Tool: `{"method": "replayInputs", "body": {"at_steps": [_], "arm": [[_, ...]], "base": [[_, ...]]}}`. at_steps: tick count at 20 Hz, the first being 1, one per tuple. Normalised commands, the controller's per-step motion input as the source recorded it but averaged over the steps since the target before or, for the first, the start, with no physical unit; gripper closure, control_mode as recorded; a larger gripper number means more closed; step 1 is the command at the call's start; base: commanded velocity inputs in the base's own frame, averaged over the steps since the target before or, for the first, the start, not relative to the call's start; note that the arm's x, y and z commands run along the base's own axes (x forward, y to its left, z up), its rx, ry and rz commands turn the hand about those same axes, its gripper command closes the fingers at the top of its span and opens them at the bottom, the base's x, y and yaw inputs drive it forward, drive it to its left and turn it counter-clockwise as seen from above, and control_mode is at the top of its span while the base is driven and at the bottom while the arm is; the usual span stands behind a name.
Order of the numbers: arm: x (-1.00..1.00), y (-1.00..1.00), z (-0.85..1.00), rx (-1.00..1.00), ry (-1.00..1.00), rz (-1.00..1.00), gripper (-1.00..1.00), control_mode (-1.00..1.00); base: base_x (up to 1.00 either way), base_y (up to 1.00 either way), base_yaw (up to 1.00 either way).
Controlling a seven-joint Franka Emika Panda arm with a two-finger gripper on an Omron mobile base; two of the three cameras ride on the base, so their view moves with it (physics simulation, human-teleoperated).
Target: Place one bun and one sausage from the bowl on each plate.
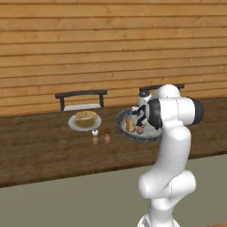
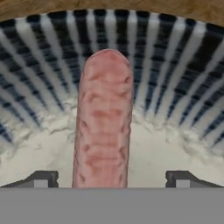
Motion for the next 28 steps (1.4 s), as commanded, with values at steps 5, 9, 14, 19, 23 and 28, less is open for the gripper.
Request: {"method": "replayInputs", "body": {"at_steps": [5,9,14,19,23,28], "arm": [[0.00,0.00,0.00,0.00,0.00,0.00,1.00,-1.00],[0.00,0.00,0.00,0.00,0.00,0.00,1.00,-1.00],[-0.07,0.02,0.41,-0.01,0.00,0.00,1.00,-1.00],[-0.27,0.07,0.95,-0.06,-0.08,0.00,1.00,-1.00],[-0.22,0.06,0.89,-0.02,-0.02,0.01,1.00,-1.00],[-0.02,0.32,0.56,0.00,0.00,0.19,1.00,-1.00]], "base": [[0.00,0.00,0.00],[0.00,0.00,0.00],[0.00,0.00,0.00],[0.00,0.00,0.00],[0.00,0.00,0.00],[0.00,0.00,0.00]]}}
